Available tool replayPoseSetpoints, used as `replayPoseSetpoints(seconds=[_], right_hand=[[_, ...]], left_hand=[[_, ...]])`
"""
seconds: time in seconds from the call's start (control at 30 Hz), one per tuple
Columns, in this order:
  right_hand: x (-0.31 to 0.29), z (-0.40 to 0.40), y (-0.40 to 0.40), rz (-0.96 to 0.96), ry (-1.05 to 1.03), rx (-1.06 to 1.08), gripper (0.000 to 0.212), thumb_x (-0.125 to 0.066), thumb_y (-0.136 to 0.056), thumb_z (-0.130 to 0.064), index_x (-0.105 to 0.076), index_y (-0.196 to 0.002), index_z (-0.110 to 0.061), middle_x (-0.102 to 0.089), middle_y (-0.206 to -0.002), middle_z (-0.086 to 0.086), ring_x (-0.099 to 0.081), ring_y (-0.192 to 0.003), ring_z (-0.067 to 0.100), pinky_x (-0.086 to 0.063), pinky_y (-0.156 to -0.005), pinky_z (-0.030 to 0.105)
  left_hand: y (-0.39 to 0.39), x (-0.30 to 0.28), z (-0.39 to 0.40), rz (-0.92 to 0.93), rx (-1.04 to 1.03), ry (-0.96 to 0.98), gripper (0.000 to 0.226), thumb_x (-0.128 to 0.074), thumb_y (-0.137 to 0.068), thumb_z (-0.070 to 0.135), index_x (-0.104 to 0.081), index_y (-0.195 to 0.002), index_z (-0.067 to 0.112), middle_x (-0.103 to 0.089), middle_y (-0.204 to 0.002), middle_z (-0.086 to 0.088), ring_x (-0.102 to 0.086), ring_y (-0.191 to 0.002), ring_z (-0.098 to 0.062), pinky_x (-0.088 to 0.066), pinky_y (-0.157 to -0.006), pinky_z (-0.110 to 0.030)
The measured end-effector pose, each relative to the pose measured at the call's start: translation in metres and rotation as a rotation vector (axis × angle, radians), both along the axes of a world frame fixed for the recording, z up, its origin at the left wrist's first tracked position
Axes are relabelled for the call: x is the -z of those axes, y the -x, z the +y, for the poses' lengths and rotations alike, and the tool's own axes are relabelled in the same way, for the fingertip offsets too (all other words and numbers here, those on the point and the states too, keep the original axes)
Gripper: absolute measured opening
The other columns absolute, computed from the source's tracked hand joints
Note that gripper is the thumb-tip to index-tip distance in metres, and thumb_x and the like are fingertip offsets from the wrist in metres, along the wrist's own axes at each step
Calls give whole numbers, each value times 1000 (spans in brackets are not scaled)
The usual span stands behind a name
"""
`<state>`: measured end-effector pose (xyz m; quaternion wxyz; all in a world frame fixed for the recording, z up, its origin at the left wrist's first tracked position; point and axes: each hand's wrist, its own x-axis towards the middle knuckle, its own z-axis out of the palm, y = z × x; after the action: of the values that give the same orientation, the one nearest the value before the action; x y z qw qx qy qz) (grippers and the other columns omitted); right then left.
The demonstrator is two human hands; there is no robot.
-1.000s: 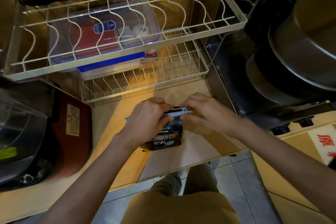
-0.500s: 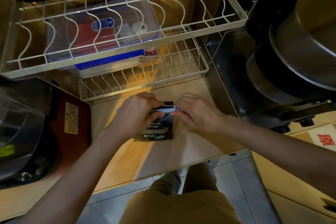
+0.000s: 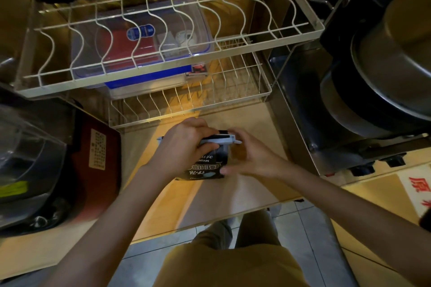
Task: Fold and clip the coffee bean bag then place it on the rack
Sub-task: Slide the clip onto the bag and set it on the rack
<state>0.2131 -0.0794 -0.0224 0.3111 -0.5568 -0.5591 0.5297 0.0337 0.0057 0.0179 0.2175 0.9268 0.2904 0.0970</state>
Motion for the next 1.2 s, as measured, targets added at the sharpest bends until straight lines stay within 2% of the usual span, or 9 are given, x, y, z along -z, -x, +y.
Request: replayPoseSetpoints(seconds=[0.13,0.27,0.43,0.57,0.7,0.8,0.9,1.07,1.2], right_hand=[[31,-11,17,20,81,-40,84,-82,-59,0,-34,-118,-36,-48,-115,-19,-47,-104,-18,-39,-82,3],[56,-13,34,38,96,153,78,-81,-62,-5,-42,-126,-26,-58,-116,-9,-57,-103,2,-47,-86,18],[58,-11,35,47,98,214,71,-79,-62,-7,-46,-124,-15,-59,-115,-4,-55,-104,3,-46,-83,12],[54,-8,34,-11,90,207,69,-81,-60,-4,-49,-120,-11,-60,-116,4,-54,-103,0,-43,-84,9],[46,-3,33,-61,83,216,70,-80,-58,5,-49,-120,-7,-61,-117,8,-56,-108,19,-46,-92,31],[36,0,30,-92,93,187,71,-81,-56,5,-50,-118,-8,-60,-112,5,-57,-107,23,-47,-92,36],[15,2,25,-112,72,142,73,-82,-55,4,-50,-119,-8,-61,-115,7,-58,-106,21,-47,-92,32],[-47,6,18,-166,1,77,66,-82,-57,1,-50,-112,-18,-58,-102,-12,-55,-96,3,-44,-79,5],[-100,15,12,-281,-132,18,63,-83,-59,-11,-51,-112,-21,-59,-106,-11,-56,-103,9,-47,-87,19]], left_hand=[[2,0,-6,-53,-37,17,41,-65,-75,32,-59,-112,15,-64,-105,-9,-56,-101,-27,-51,-81,-49],[25,6,-9,-59,-248,14,99,-74,-55,55,-24,-137,29,-31,-147,-6,-24,-135,-22,-22,-107,-45],[71,44,-12,-247,-603,657,134,-78,-35,62,-7,-142,26,-19,-152,-2,-17,-135,-11,-23,-107,-35],[78,75,-15,-149,-535,907,113,-85,-41,40,-29,-137,20,-44,-138,0,-37,-128,-18,-34,-104,-35],[65,81,-13,-197,-551,924,73,-84,-52,-1,-49,-114,15,-61,-105,0,-54,-110,-23,-47,-81,-18],[64,72,-9,-174,-522,849,75,-89,-41,11,-54,-108,17,-65,-103,-1,-58,-103,-17,-48,-84,-25],[65,49,-11,-179,-464,773,64,-89,-42,16,-55,-95,26,-66,-96,8,-60,-88,6,-48,-74,-10],[66,-7,-17,-225,-436,538,53,-88,-48,16,-57,-90,26,-60,-81,22,-54,-72,24,-42,-62,1],[66,-59,-10,-246,-407,414,54,-88,-47,21,-52,-83,40,-58,-82,27,-52,-76,26,-41,-65,3]])
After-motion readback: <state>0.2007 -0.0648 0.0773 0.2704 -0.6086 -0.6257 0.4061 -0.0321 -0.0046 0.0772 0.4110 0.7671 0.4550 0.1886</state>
